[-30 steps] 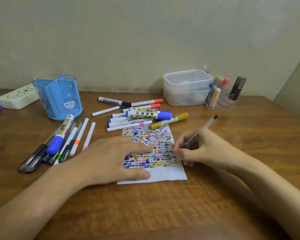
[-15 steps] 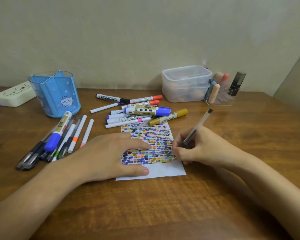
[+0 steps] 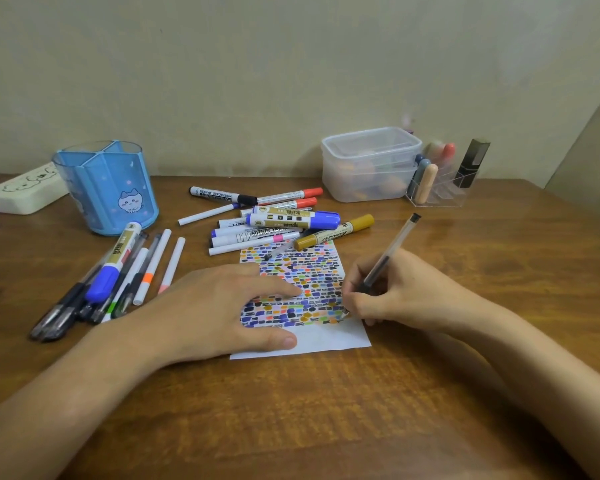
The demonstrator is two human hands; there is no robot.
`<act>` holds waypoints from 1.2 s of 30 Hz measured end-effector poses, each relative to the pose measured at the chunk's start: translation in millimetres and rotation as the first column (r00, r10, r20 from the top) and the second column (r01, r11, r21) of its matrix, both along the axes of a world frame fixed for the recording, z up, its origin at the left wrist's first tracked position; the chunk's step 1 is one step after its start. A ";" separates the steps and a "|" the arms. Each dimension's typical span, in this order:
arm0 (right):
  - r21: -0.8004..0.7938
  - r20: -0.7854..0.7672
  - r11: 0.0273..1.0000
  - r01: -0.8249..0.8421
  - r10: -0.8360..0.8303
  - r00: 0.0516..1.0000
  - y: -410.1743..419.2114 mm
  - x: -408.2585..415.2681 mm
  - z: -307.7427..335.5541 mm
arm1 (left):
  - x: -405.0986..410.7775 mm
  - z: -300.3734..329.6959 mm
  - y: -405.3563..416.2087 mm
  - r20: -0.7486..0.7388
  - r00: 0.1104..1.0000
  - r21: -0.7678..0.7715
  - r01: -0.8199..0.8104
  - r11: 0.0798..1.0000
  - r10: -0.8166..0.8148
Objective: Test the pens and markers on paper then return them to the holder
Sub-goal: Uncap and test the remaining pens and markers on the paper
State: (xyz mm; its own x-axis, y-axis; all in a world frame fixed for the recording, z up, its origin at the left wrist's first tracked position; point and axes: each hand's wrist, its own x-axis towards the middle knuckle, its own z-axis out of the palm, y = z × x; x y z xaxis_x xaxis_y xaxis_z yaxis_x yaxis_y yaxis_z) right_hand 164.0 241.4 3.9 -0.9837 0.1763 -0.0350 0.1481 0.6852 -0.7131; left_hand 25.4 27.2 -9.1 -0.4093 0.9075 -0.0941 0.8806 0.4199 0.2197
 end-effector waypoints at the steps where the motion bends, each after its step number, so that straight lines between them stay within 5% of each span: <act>1: 0.006 0.002 1.000 0.005 -0.005 1.000 0.3 -0.4 -0.2 | -0.1 0.0 0.0 -0.001 1.000 0.008 0.003 1.000 -0.003; 36: 0.013 0.026 1.000 0.020 -0.020 0.999 1.2 -0.4 1.6 | 0.6 1.3 -0.1 0.022 1.000 0.012 0.011 1.000 -0.012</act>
State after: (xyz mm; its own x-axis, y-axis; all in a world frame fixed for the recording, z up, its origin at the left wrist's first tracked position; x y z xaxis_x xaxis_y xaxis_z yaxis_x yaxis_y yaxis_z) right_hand 163.6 242.6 5.5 -0.9788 0.1961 -0.0586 0.1803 0.6907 -0.7003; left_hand 26.0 27.1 -7.8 -0.3967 0.9133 -0.0923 0.8804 0.4071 0.2434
